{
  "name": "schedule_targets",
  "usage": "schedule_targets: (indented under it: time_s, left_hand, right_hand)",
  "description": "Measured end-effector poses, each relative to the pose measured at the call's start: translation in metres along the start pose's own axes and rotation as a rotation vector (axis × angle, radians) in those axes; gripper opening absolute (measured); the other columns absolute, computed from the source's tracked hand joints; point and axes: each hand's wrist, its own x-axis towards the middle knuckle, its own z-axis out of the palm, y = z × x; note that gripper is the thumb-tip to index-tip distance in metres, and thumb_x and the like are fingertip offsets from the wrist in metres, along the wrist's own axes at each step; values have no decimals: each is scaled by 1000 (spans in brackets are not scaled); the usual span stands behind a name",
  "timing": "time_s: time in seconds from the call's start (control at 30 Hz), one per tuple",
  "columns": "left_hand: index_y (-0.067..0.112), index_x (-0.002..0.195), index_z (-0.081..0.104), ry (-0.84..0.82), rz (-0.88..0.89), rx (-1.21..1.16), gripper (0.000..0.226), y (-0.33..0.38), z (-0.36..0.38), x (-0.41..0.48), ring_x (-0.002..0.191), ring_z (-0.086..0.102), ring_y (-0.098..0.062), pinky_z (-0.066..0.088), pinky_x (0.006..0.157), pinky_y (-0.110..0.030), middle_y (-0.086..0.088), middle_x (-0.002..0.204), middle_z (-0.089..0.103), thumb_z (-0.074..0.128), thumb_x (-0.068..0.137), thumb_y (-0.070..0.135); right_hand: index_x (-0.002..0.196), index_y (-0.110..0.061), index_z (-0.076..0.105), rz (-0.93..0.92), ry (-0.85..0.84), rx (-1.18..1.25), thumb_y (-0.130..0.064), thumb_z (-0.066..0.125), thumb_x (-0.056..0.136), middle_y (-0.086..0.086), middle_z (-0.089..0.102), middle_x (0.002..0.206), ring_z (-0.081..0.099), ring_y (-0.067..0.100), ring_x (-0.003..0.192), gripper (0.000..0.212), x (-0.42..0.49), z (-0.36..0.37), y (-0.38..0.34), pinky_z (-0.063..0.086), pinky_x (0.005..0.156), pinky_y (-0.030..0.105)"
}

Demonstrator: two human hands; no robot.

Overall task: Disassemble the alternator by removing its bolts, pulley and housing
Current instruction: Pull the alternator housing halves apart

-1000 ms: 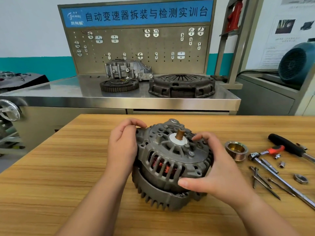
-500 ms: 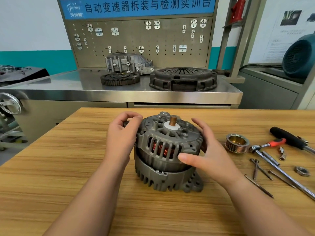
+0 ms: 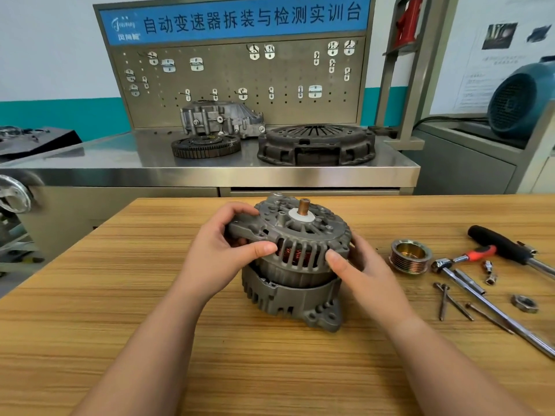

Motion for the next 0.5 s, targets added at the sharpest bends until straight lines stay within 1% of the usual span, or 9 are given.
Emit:
schedule_targets:
  time_s: [0.1,0.17,0.23,0.27,0.3,0.33,0.4,0.43,0.5]
  left_hand:
    - [46,83,65,57,13,-15,45,-4,3,0,69,59,4,50,62,-15,22,81,67,84,43,43]
    - [45,80,65,83,18,-35,43,-6,4,0,66,57,3,50,61,-15,21,77,67,83,42,45]
    - [44,78,64,94,17,-58,42,-9,4,0,69,60,1,52,62,-17,20,77,68,84,41,44]
    - [44,78,64,95,18,-61,42,-10,4,0,72,62,0,53,63,-18,19,78,69,84,41,44]
    - [43,78,64,93,22,-62,42,-11,3,1,75,64,-1,53,64,-19,18,80,70,85,42,44]
    - [43,78,63,94,29,-61,42,-12,3,1,76,65,-1,54,64,-19,17,81,70,85,42,44]
    - [43,78,63,98,46,-55,41,-14,2,2,76,65,-1,55,65,-19,17,82,70,84,42,45]
    - [44,78,63,96,51,-50,41,-14,3,3,76,64,-1,55,66,-19,18,82,70,84,43,45]
    - [45,78,63,90,58,-54,40,-15,3,3,77,63,0,55,67,-18,20,82,70,84,43,45]
  right_hand:
    - [104,-62,40,39,-72,-127,-75,63,53,-50,47,96,43,-31,90,58,4,-2,-1,37,63,-1]
    - [102,-61,37,96,-209,-283,-70,70,54,-47,43,99,46,-22,99,59,6,-5,-3,36,64,-2]
    - [121,-55,39,130,-342,-511,-63,76,62,-34,50,119,50,1,121,70,9,-16,-5,40,81,1]
    - [135,-45,39,160,-342,-628,-63,75,63,-23,50,133,48,9,127,82,10,-26,-10,43,93,12]
    - [140,-36,39,195,-302,-707,-66,74,61,-14,49,140,48,11,127,91,8,-38,-20,44,97,21]
    - [136,-37,44,205,-263,-749,-72,71,56,-13,52,137,52,6,120,92,4,-53,-30,47,93,23]
    - [109,-50,53,180,-294,-822,-87,62,40,-24,60,113,56,-8,97,79,-10,-83,-51,47,75,15]
    - [99,-52,54,209,-377,-894,-91,60,35,-26,60,102,56,-10,91,75,-21,-92,-58,47,70,16]
    - [100,-56,49,334,-584,-1034,-88,66,40,-26,56,100,54,-8,92,69,-43,-97,-58,49,74,18]
